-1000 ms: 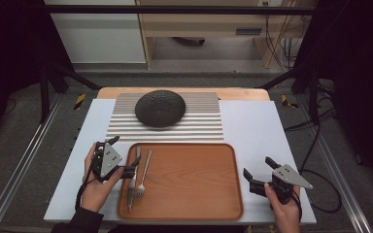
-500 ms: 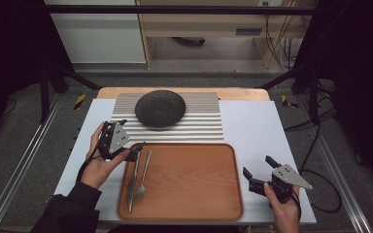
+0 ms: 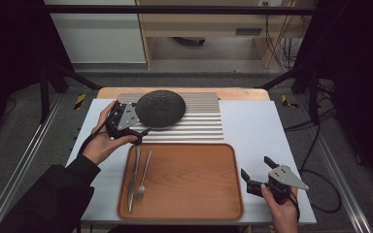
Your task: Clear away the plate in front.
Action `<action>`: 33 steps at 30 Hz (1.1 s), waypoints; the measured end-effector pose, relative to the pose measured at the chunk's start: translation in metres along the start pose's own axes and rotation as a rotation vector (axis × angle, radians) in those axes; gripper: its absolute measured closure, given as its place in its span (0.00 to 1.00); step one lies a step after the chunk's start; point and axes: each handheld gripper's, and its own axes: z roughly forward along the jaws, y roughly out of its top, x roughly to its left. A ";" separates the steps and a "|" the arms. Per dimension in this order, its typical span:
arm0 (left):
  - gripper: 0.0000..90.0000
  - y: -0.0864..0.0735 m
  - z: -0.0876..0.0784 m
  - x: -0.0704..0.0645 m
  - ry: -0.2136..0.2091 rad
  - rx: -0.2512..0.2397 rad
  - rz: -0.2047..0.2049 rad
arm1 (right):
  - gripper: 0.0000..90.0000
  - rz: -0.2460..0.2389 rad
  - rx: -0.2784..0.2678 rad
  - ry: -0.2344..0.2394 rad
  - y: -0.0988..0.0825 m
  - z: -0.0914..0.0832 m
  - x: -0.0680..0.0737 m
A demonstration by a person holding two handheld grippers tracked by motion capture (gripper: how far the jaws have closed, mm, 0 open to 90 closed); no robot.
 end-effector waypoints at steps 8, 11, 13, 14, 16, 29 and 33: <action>0.07 -0.004 0.024 -0.001 0.000 0.047 0.028 | 0.07 -0.004 0.000 -0.017 0.000 -0.003 0.001; 0.07 -0.007 0.032 -0.001 -0.003 0.059 0.049 | 0.07 0.001 -0.001 -0.022 0.000 -0.002 -0.001; 0.08 -0.010 0.037 -0.001 0.000 0.072 0.061 | 0.07 0.000 0.002 -0.026 0.000 -0.002 -0.001; 0.08 -0.011 0.040 -0.001 -0.001 0.069 0.061 | 0.07 0.000 0.003 -0.027 0.000 -0.002 -0.001; 0.08 -0.015 0.045 0.001 0.000 0.072 0.069 | 0.07 -0.001 0.006 -0.028 0.000 -0.001 -0.001; 0.09 -0.022 0.059 0.008 0.017 0.070 0.050 | 0.07 -0.001 0.007 -0.035 0.000 -0.001 0.000; 0.09 -0.018 0.057 0.010 0.024 0.073 0.068 | 0.07 0.001 0.011 -0.041 0.000 -0.001 0.000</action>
